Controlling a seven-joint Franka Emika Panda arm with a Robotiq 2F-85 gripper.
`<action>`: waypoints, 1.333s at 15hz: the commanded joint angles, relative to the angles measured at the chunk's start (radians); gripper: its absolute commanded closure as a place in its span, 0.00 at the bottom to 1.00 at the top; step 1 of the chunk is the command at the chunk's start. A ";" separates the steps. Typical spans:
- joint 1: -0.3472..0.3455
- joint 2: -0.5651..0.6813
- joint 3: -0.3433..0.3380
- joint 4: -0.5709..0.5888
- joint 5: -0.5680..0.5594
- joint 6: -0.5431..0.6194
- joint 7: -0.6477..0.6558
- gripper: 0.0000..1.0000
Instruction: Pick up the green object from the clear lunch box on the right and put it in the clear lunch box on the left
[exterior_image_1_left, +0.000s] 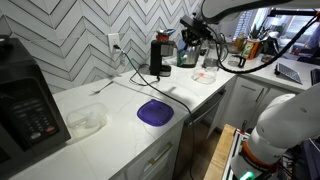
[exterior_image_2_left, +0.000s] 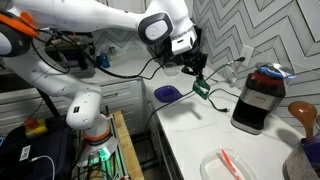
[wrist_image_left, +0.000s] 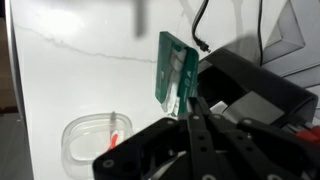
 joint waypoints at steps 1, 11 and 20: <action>-0.017 -0.005 0.023 -0.006 0.024 -0.002 -0.024 0.99; 0.139 0.052 0.126 0.038 0.159 0.050 -0.148 1.00; 0.391 0.230 0.188 0.225 0.455 0.124 -0.446 1.00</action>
